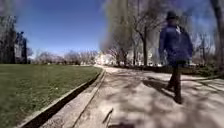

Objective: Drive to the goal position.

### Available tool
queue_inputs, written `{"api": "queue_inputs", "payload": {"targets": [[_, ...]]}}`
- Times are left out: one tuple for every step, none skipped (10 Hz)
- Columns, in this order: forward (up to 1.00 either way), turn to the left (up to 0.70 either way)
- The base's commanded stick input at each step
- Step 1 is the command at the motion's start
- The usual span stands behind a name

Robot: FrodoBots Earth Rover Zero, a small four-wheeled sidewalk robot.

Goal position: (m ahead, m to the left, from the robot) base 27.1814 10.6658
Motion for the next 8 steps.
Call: {"api": "queue_inputs", "payload": {"targets": [[0.96,-0.26],[0.96,-0.25],[0.96,0.0],[0.96,0.0],[0.96,0.0],[0.96,0.0],[0.96,0.0],[0.96,0.0]]}}
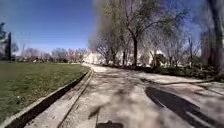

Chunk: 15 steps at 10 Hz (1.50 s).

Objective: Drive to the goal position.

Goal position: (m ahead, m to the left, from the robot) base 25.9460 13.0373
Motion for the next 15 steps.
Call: {"api": "queue_inputs", "payload": {"targets": [[0.96,0.0],[0.96,0.0],[0.96,0.0],[0.96,0.0],[0.96,0.12],[0.96,0.22],[0.96,0.22],[0.96,0.21],[0.96,0.21],[0.96,0.0],[0.96,0.0],[0.96,0.0],[0.96,0.0],[0.96,0.0],[0.96,0.0]]}}
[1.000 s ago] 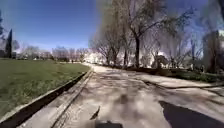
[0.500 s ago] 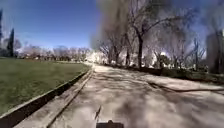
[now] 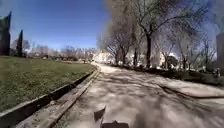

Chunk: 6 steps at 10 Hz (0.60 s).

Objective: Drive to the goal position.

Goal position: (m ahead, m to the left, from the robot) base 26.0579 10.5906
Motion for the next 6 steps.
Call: {"api": "queue_inputs", "payload": {"targets": [[0.96,0.0],[0.96,0.0],[0.97,0.0],[0.97,0.0],[0.97,0.0],[0.97,0.0]]}}
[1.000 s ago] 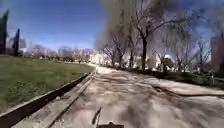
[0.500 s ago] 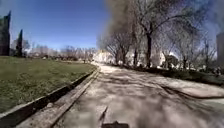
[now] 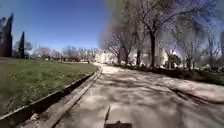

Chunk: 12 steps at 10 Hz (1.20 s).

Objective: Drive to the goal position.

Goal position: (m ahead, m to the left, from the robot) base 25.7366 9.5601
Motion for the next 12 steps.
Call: {"api": "queue_inputs", "payload": {"targets": [[0.97,0.0],[0.97,0.0],[0.97,0.0],[0.96,0.0],[0.96,0.0],[0.96,0.0],[0.96,0.0],[0.96,0.0],[0.96,0.0],[0.96,0.0],[0.96,0.0],[0.96,0.0]]}}
